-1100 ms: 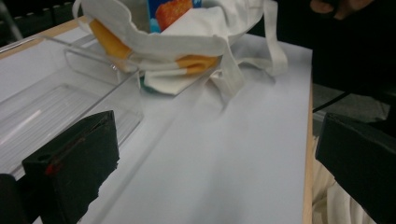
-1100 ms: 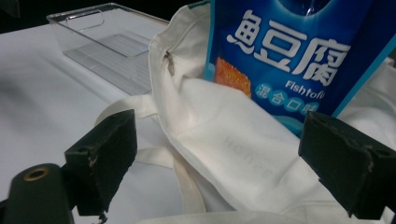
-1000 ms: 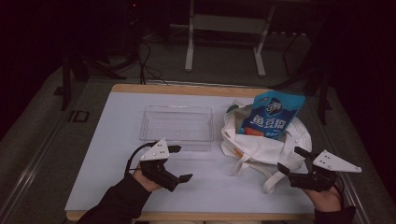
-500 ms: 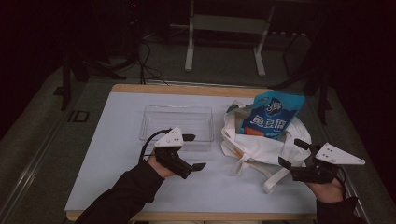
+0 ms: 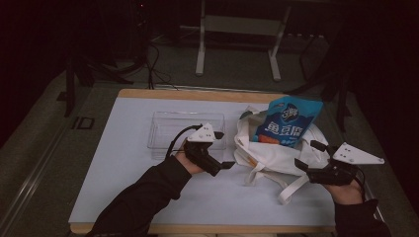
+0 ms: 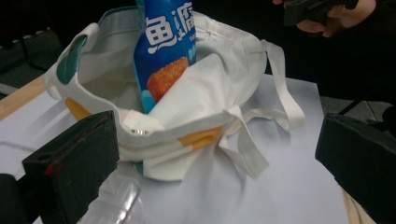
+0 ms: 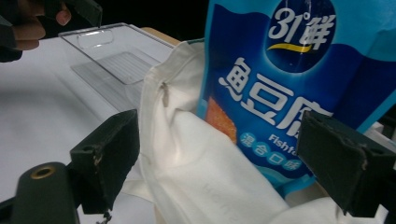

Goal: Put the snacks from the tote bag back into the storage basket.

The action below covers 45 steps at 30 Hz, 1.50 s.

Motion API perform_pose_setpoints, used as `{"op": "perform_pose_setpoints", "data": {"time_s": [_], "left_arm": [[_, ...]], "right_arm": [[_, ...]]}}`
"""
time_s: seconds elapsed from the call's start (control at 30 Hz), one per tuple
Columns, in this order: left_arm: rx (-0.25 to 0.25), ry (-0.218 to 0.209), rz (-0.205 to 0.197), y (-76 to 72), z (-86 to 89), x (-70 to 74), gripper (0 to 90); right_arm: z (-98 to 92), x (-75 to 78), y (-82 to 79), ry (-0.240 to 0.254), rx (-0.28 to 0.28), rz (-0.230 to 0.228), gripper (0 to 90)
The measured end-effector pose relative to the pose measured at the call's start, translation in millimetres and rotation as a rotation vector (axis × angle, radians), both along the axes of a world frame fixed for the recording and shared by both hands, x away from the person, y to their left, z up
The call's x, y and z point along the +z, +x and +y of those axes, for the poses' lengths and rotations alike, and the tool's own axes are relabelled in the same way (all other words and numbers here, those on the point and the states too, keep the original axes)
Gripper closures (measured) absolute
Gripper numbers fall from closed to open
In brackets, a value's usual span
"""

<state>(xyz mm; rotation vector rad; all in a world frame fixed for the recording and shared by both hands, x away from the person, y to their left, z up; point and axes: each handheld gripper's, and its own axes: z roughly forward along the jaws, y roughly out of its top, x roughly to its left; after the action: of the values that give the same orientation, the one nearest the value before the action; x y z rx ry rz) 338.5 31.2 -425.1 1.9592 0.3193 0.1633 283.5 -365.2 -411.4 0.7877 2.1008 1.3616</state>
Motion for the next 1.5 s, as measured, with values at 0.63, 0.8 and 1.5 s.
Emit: {"op": "perform_pose_setpoints", "data": {"time_s": [0.63, 0.8, 1.5], "left_arm": [[-0.002, 0.034, -0.028, 43.9, -50.9, 7.1, 0.0], [0.009, 0.034, -0.021, 55.2, -64.9, 9.6, 0.0], [0.073, 0.057, -0.044, 84.8, -117.7, 14.1, 23.0]], "right_arm": [[-15.0, 1.2, 35.9, -0.02, -0.045, 0.004, 14.5], [-17.0, -0.5, 45.3, -0.018, -0.059, 0.009, 14.6], [-30.5, -5.2, 88.7, 0.004, -0.114, 0.069, 16.7]]}}
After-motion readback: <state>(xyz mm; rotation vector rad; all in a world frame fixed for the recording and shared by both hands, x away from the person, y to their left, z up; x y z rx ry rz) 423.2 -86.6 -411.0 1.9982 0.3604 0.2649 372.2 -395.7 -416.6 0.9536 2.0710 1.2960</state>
